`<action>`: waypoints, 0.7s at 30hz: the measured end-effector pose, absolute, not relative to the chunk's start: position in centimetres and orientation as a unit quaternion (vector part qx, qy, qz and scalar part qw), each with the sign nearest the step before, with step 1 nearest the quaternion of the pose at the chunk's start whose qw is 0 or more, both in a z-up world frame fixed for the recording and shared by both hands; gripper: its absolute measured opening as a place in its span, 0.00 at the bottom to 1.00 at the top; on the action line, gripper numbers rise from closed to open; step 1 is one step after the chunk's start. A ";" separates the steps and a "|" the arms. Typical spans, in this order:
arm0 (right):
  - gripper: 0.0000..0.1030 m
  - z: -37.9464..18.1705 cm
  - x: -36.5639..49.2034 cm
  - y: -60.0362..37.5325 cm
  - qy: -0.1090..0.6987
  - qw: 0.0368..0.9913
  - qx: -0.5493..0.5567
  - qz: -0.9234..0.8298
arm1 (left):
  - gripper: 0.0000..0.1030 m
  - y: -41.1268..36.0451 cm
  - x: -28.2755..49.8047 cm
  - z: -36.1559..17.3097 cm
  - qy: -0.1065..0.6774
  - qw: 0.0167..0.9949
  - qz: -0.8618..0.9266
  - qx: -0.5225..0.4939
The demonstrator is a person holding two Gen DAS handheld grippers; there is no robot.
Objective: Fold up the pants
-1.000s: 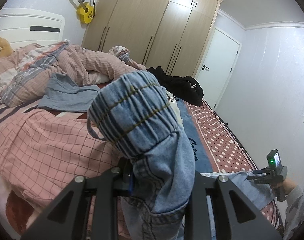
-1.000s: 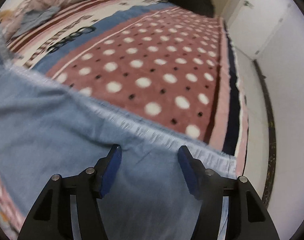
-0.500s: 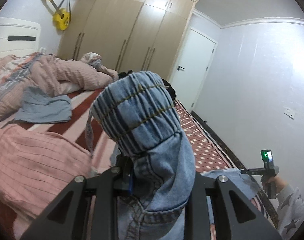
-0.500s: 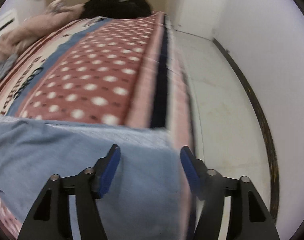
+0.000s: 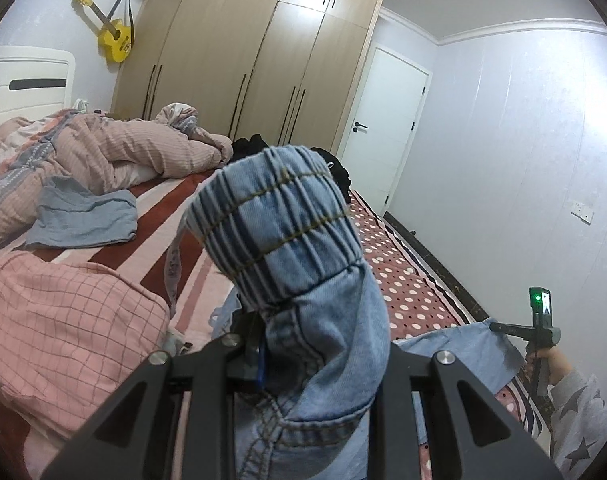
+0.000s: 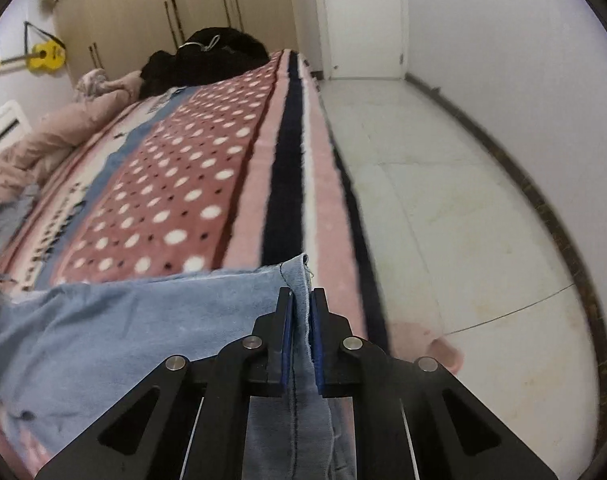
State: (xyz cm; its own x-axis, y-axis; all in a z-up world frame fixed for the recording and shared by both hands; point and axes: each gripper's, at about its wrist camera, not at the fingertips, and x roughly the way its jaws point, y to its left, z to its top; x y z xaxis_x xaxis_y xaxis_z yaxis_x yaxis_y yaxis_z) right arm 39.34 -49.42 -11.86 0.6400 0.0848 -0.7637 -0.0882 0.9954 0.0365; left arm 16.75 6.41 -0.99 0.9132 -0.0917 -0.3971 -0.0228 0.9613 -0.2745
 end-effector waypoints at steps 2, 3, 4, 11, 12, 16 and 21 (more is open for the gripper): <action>0.03 -12.5 40.1 -49.0 0.435 0.900 -0.004 0.036 | 0.20 5.8 16.9 -1.1 0.209 0.968 -0.022 -0.138; 0.04 -13.0 40.3 -48.9 0.445 0.895 -0.010 0.031 | 0.20 5.3 17.1 -1.2 0.211 0.967 -0.027 -0.138; 0.04 -13.4 40.4 -48.6 0.451 0.892 -0.020 0.027 | 0.20 5.0 17.2 -1.2 0.212 0.967 -0.032 -0.136; 0.35 -10.9 37.7 -49.0 0.424 0.905 -0.008 0.027 | 0.20 -2.7 21.1 -3.4 0.253 0.955 -0.114 -0.103; 0.35 -10.5 37.3 -49.0 0.420 0.907 -0.006 0.032 | 0.20 -4.1 21.9 -4.3 0.265 0.951 -0.126 -0.098; 0.36 -8.4 34.2 -48.0 0.406 0.911 -0.007 0.070 | 0.20 -9.9 23.9 -8.4 0.317 0.931 -0.167 -0.061; 0.46 -8.2 32.0 -44.2 0.405 0.904 -0.002 0.134 | 0.33 -12.4 23.2 -10.6 0.361 0.913 -0.191 0.020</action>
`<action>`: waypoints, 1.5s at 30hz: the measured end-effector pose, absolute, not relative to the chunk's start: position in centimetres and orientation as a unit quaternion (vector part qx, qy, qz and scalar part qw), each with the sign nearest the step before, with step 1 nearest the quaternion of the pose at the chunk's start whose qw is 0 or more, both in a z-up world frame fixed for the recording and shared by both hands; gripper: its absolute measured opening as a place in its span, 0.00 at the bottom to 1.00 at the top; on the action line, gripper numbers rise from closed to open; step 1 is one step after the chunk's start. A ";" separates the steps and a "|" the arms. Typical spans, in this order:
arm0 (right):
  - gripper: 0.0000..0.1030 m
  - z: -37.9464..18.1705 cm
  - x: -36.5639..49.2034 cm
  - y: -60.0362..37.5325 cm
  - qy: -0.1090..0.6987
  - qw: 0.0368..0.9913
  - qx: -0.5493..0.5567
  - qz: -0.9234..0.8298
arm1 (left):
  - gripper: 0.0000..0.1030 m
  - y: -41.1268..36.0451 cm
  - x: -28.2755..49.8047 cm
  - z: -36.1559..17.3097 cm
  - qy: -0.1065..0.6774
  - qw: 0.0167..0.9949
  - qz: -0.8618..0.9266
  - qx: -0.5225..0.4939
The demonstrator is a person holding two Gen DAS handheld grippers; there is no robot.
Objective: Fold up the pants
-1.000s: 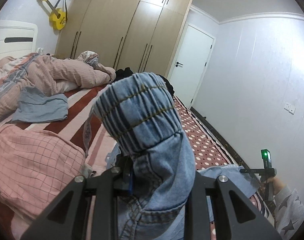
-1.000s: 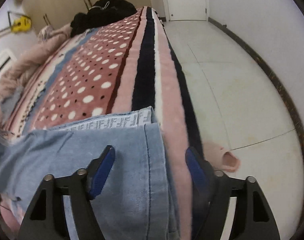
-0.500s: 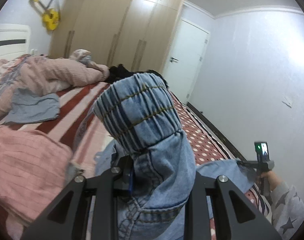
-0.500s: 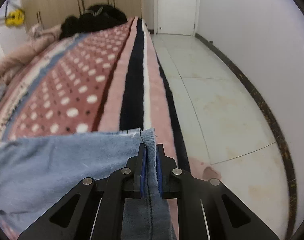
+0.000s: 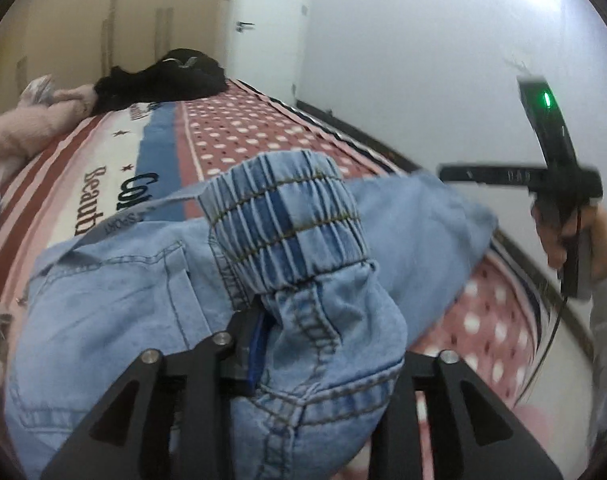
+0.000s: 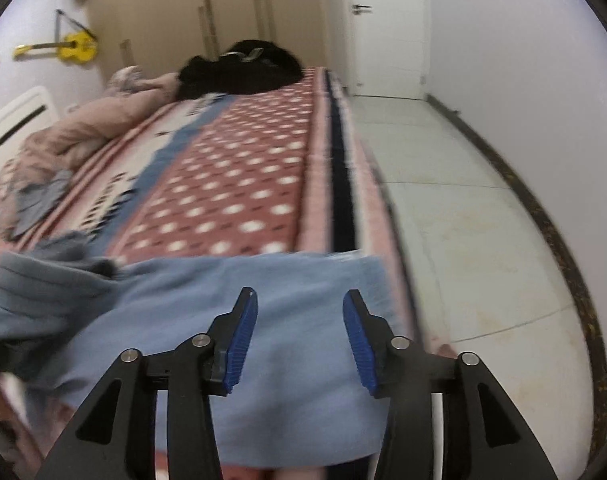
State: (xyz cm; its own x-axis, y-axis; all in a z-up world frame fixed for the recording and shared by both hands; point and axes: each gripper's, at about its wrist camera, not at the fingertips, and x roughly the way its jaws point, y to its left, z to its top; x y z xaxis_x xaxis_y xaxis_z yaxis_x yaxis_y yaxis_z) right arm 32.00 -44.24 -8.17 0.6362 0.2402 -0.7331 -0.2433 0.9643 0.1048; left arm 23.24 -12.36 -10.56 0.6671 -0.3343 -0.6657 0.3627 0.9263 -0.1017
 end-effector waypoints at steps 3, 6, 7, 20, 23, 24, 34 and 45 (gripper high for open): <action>0.53 -8.3 30.9 -41.4 0.406 0.895 0.009 0.183 | 0.81 -10.8 21.3 -8.9 0.357 0.901 -0.247 -0.012; 0.63 -8.0 30.1 -38.5 0.402 0.884 0.041 0.236 | 0.85 -7.4 18.7 -6.6 0.334 0.894 -0.289 -0.070; 0.65 -7.7 29.8 -37.3 0.401 0.877 0.056 0.259 | 0.85 -5.9 17.6 -5.7 0.324 0.902 -0.276 -0.076; 0.92 -10.7 29.1 -23.5 0.443 0.847 -0.045 0.289 | 0.85 3.1 14.8 -8.2 0.328 0.930 -0.141 -0.088; 0.64 -11.4 28.9 -23.6 0.445 0.859 -0.095 0.235 | 0.85 3.1 15.8 -9.5 0.338 0.927 -0.133 -0.093; 0.54 -11.5 29.0 -23.9 0.446 0.860 -0.101 0.225 | 0.85 3.1 15.8 -9.8 0.341 0.926 -0.132 -0.095; 0.12 -11.4 31.3 -29.1 0.466 0.859 -0.014 0.212 | 0.85 2.9 17.2 -12.3 0.390 0.908 -0.121 -0.089; 0.57 -12.6 30.0 -27.9 0.475 0.845 -0.013 0.245 | 0.85 3.3 16.3 -12.0 0.395 0.906 -0.118 -0.093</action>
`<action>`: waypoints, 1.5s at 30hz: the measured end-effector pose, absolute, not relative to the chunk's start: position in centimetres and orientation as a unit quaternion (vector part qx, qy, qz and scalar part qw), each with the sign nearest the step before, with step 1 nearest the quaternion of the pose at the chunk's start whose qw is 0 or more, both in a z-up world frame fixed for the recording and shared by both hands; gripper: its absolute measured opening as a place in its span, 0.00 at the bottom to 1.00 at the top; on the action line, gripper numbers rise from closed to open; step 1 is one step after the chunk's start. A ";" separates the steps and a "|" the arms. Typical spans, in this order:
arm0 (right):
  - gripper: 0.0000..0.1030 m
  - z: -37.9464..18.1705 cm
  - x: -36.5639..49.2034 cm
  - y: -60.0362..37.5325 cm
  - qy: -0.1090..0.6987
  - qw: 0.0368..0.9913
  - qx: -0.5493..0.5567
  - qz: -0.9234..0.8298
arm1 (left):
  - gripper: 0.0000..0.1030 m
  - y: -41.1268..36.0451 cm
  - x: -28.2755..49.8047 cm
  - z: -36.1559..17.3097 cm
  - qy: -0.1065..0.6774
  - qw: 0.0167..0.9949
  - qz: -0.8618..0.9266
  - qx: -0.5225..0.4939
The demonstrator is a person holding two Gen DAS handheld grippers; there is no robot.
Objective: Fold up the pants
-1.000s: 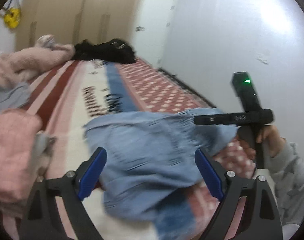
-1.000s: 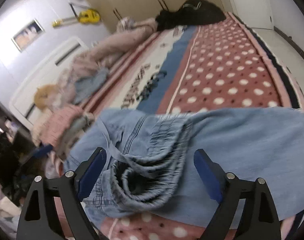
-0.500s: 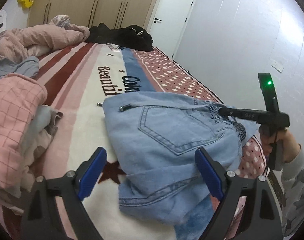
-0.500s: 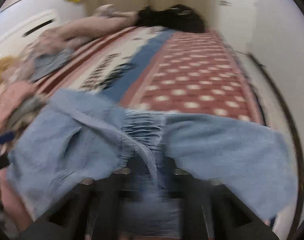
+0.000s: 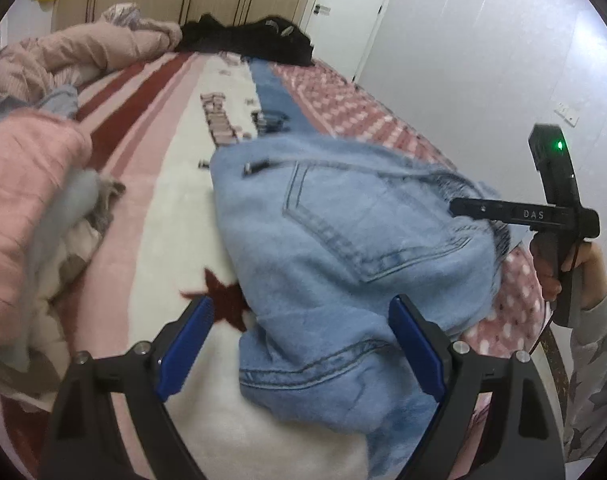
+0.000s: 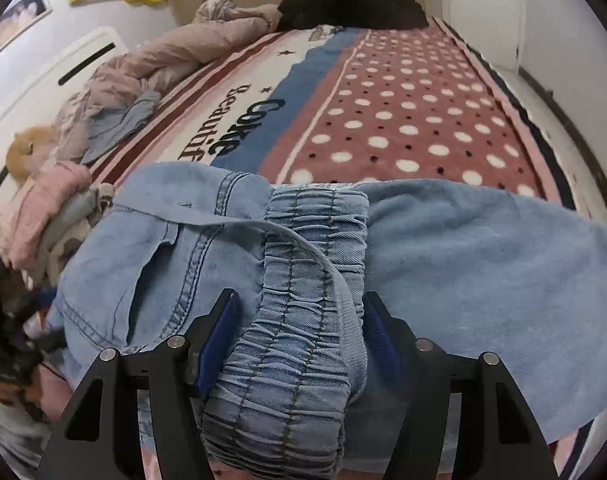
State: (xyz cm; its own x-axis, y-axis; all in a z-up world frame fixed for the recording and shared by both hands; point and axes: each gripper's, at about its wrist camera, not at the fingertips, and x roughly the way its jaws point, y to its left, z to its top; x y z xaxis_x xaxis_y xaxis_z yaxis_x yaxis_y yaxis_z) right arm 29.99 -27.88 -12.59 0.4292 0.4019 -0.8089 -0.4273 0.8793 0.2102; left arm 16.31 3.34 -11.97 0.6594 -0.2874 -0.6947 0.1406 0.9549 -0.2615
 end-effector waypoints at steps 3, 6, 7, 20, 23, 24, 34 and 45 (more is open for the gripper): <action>0.67 -10.4 28.9 -31.3 0.450 0.862 0.024 0.233 | 0.85 3.8 16.2 -10.3 0.375 0.912 -0.126 -0.108; 0.70 -9.1 27.6 -35.4 0.438 0.874 0.061 0.204 | 0.85 3.6 16.4 -8.8 0.353 0.918 -0.135 -0.119; 0.70 -9.0 27.0 -37.5 0.437 0.876 0.082 0.186 | 0.85 3.3 16.4 -8.4 0.344 0.921 -0.138 -0.119; 0.71 -12.6 23.6 -44.2 0.423 0.855 0.207 0.215 | 0.85 0.8 17.4 -8.4 0.347 0.926 -0.114 -0.095; 0.71 -11.9 24.0 -41.4 0.417 0.860 0.184 0.229 | 0.85 0.7 18.4 -10.4 0.373 0.920 -0.086 -0.078; 0.71 -11.8 24.2 -40.9 0.416 0.862 0.176 0.229 | 0.84 0.8 18.6 -11.1 0.380 0.920 -0.073 -0.071; 0.71 -13.5 24.7 -43.0 0.425 0.864 0.194 0.186 | 0.75 3.0 18.9 -14.6 0.411 0.911 -0.007 -0.027; 0.70 -13.9 24.1 -45.9 0.432 0.859 0.221 0.162 | 0.75 3.9 17.7 -13.2 0.389 0.921 -0.014 -0.033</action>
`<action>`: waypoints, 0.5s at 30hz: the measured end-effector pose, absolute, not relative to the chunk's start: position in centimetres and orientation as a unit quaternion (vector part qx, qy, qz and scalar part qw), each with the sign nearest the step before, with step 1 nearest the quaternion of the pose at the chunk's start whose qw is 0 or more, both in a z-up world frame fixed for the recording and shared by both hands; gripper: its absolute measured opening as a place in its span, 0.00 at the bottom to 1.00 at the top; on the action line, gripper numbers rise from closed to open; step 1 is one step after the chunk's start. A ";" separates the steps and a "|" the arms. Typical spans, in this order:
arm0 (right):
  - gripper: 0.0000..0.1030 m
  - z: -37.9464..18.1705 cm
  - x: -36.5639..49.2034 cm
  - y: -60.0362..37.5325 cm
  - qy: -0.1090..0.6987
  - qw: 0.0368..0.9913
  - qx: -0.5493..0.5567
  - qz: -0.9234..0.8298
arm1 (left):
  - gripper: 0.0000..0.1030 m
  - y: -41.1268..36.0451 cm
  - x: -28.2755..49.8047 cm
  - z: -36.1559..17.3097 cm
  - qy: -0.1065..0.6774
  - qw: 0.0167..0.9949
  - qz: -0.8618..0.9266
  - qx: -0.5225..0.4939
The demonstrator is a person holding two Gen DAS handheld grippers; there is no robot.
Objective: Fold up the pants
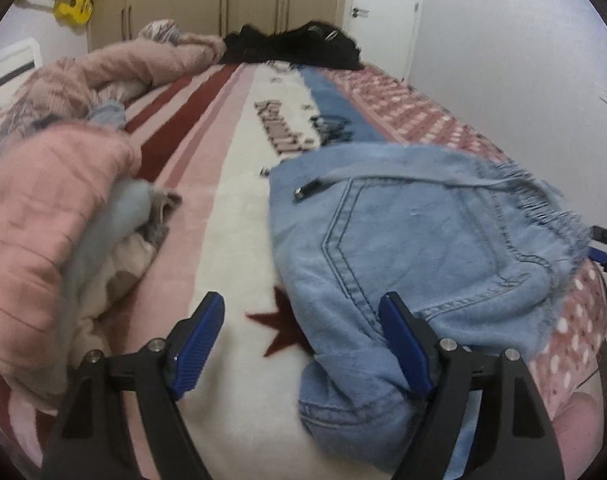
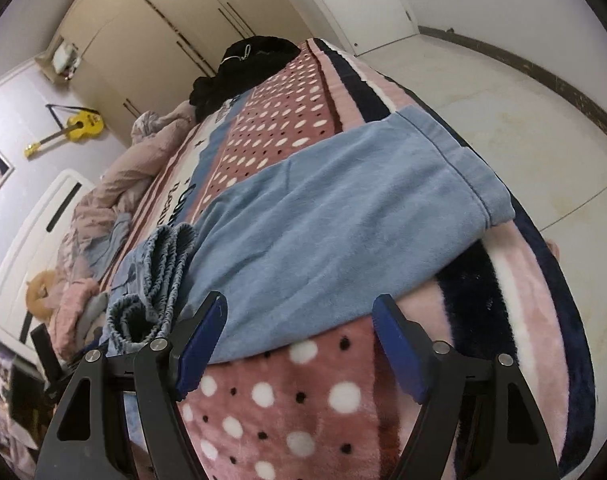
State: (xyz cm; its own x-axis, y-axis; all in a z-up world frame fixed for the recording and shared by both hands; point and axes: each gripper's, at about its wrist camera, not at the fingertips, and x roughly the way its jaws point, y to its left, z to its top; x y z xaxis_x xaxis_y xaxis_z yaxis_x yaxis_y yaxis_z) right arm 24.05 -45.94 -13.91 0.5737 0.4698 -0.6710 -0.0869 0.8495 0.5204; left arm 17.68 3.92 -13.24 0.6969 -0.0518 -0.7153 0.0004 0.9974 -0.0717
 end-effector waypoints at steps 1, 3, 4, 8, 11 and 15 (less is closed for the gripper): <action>0.70 -14.0 24.1 -46.0 0.434 0.858 0.222 0.163 | 0.75 3.8 17.3 -12.6 0.382 0.923 -0.023 -0.035; 0.71 -14.2 24.1 -46.1 0.436 0.855 0.230 0.164 | 0.75 3.8 16.6 -11.2 0.364 0.929 -0.049 -0.053; 0.71 -14.4 24.2 -46.3 0.435 0.853 0.237 0.165 | 0.75 3.9 16.3 -10.5 0.356 0.930 -0.059 -0.065; 0.73 -14.9 24.6 -46.9 0.433 0.846 0.263 0.165 | 0.75 4.1 16.3 -8.7 0.346 0.927 -0.089 -0.110; 0.73 -15.0 25.4 -47.6 0.410 0.855 0.287 0.136 | 0.75 3.9 16.7 -8.2 0.344 0.922 -0.110 -0.139; 0.73 -15.8 27.1 -48.4 0.392 0.859 0.315 0.099 | 0.75 3.0 17.0 -7.7 0.337 0.921 -0.126 -0.148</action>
State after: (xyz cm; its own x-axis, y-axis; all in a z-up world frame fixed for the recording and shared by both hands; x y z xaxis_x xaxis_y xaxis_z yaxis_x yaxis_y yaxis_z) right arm 27.10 -48.45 -15.83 0.6735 0.4172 -0.6102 0.0770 0.7814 0.6193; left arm 17.00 3.05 -7.74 0.7412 -0.3318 -0.5835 0.1325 0.9245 -0.3574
